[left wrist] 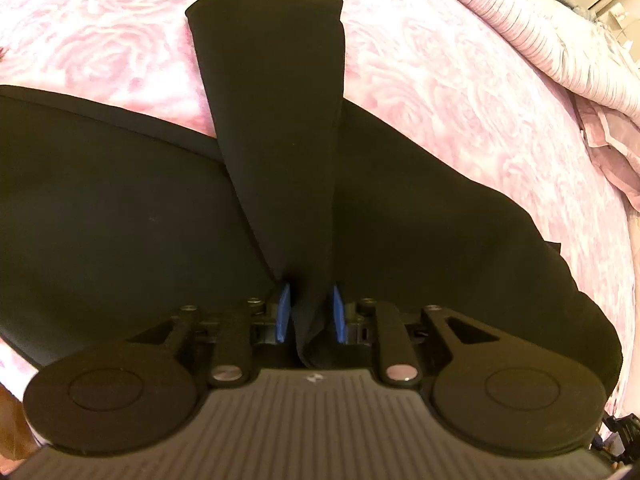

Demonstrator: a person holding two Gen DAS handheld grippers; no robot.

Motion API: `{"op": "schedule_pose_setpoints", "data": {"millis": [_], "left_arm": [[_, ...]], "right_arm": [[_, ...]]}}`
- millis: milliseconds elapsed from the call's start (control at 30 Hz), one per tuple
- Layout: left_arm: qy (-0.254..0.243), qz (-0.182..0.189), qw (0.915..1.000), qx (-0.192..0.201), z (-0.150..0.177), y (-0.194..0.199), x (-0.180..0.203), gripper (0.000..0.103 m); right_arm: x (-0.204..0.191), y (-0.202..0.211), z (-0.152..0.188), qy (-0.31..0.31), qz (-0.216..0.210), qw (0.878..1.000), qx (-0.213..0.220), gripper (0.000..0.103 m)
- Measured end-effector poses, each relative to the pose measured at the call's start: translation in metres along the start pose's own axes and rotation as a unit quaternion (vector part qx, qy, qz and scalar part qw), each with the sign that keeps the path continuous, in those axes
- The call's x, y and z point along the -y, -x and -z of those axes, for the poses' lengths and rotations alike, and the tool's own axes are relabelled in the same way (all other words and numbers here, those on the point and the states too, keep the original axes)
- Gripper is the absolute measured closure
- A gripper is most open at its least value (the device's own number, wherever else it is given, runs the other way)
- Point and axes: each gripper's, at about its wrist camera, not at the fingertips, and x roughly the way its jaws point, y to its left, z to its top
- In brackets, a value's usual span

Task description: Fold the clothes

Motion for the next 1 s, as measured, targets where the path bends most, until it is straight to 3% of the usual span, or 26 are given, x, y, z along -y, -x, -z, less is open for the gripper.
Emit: {"op": "schedule_pose_setpoints", "data": {"millis": [33,100,300,467,733,933,1000], "left_arm": [[-0.005,-0.003,1.0000,0.004,0.000,0.001,0.000,0.102],[-0.014,-0.006,0.9994,0.031,0.005,0.015,-0.004,0.102],[-0.017,-0.008,0.9949,0.100,0.040,0.062,-0.030,0.102],[-0.029,-0.022,0.9941,0.102,0.071,0.064,-0.041,0.102],[-0.044,-0.026,0.9899,0.132,0.089,0.072,-0.041,0.102],[-0.082,-0.059,0.9907,0.091,0.094,0.043,-0.038,0.101],[-0.093,-0.071,0.9900,0.078,0.094,0.037,-0.035,0.101]], "right_arm": [[-0.003,0.000,0.000,0.012,0.003,1.000,0.004,0.087],[-0.007,0.010,0.002,0.038,-0.006,0.999,0.017,0.090],[-0.007,0.026,0.004,0.069,-0.019,0.997,0.025,0.092],[0.000,0.027,0.003,0.077,-0.014,0.997,0.019,0.092],[0.008,0.030,0.004,0.087,-0.009,0.996,0.015,0.092],[0.015,0.019,0.009,0.091,0.028,0.995,0.008,0.091],[0.010,0.017,0.009,0.098,0.048,0.994,0.003,0.083]]}}
